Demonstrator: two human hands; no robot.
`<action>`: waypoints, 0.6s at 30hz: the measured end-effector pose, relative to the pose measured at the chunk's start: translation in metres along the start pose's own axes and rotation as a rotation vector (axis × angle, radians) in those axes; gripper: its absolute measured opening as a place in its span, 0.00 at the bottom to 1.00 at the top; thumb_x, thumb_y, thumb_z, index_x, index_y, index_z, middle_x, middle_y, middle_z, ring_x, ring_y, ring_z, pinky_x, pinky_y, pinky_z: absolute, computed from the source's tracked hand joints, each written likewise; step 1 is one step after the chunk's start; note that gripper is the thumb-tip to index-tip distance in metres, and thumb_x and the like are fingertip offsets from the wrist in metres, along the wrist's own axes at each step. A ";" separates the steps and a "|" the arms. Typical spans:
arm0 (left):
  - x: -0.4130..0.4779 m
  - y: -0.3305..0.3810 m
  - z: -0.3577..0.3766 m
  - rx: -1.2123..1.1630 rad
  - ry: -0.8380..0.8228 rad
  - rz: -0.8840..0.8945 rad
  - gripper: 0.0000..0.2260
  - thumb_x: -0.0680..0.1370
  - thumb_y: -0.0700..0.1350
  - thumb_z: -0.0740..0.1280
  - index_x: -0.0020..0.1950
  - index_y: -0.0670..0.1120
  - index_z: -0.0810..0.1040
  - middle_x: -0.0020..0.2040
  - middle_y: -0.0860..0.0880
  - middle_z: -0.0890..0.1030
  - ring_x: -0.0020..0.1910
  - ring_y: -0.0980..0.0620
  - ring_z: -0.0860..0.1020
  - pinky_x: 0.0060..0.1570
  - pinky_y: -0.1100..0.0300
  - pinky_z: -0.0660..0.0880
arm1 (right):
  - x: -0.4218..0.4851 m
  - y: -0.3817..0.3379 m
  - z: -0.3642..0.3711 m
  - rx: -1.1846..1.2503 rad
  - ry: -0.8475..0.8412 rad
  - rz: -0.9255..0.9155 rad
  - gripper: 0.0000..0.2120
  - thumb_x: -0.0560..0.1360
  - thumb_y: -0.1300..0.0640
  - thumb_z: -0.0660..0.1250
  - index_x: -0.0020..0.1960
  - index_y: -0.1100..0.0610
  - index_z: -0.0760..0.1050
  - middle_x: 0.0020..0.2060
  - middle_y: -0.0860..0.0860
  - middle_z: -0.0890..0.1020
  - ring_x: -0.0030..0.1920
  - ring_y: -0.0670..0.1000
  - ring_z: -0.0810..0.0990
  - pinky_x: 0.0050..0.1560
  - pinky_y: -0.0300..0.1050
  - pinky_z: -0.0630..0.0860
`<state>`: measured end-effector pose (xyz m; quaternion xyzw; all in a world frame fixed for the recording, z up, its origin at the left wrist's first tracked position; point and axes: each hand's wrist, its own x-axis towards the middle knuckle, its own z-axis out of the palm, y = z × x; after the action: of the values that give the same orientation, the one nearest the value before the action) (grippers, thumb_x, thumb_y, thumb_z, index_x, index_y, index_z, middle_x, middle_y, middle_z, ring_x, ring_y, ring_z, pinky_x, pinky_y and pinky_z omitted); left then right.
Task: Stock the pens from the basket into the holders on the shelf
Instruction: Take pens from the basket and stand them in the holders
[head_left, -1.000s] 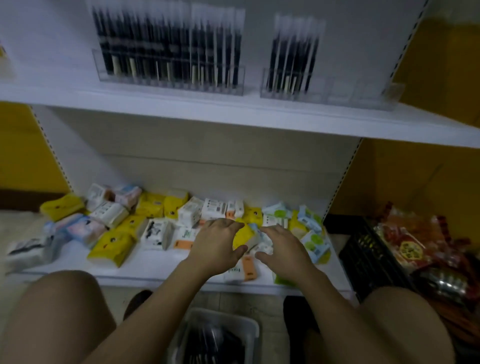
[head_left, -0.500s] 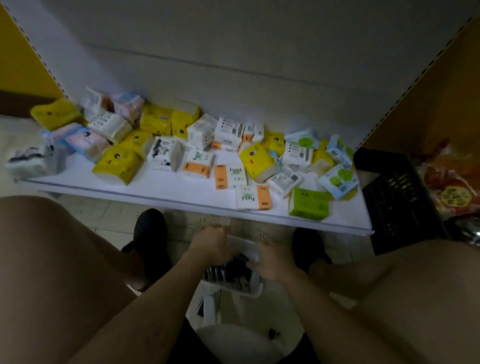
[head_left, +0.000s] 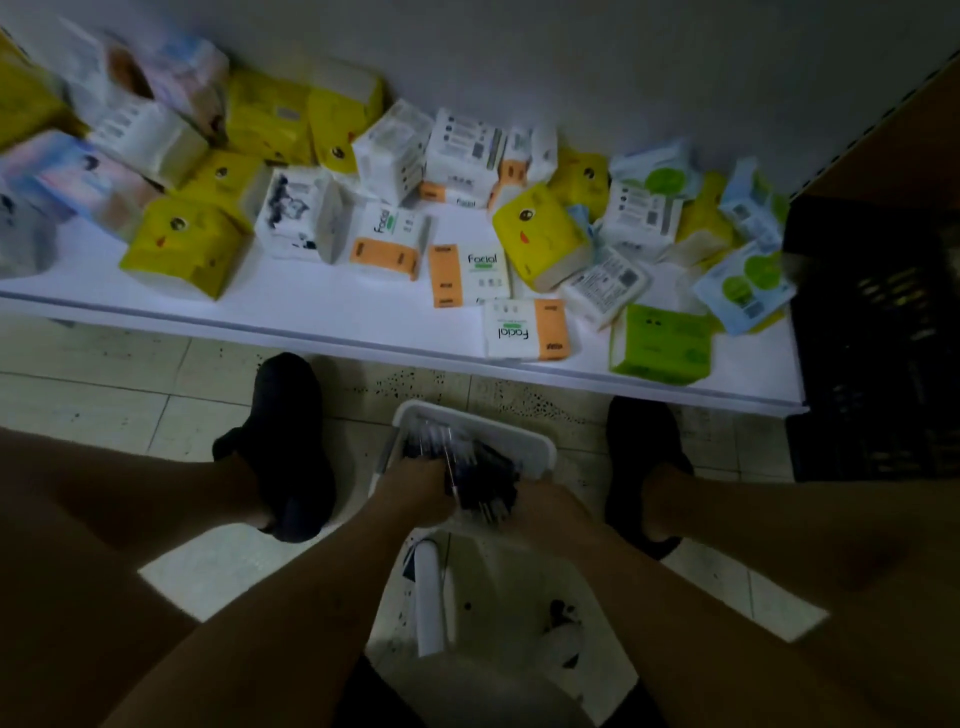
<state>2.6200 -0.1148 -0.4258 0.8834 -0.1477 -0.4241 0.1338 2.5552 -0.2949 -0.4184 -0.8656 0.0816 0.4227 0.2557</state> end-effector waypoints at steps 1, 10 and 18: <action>0.007 -0.004 0.007 -0.028 -0.021 -0.017 0.14 0.78 0.48 0.63 0.63 0.48 0.76 0.57 0.45 0.80 0.55 0.46 0.78 0.56 0.51 0.77 | 0.003 0.002 0.001 -0.001 -0.010 -0.003 0.18 0.81 0.53 0.61 0.68 0.59 0.71 0.61 0.54 0.77 0.59 0.54 0.76 0.59 0.44 0.74; 0.066 0.015 0.041 -0.390 -0.160 -0.004 0.10 0.78 0.38 0.64 0.57 0.37 0.78 0.56 0.37 0.79 0.57 0.39 0.76 0.56 0.52 0.75 | 0.004 0.008 -0.013 0.153 0.014 0.041 0.19 0.81 0.54 0.60 0.70 0.58 0.69 0.65 0.59 0.75 0.61 0.56 0.75 0.46 0.31 0.65; 0.080 0.017 0.052 -0.526 -0.148 -0.069 0.19 0.78 0.34 0.63 0.69 0.37 0.70 0.70 0.38 0.69 0.70 0.39 0.66 0.70 0.49 0.64 | 0.020 0.006 -0.007 0.256 0.012 0.155 0.18 0.80 0.52 0.63 0.67 0.57 0.71 0.61 0.56 0.78 0.58 0.56 0.77 0.47 0.39 0.69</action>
<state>2.6243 -0.1662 -0.5081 0.7895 -0.0117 -0.5154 0.3330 2.5708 -0.3024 -0.4329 -0.8195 0.2031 0.4223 0.3300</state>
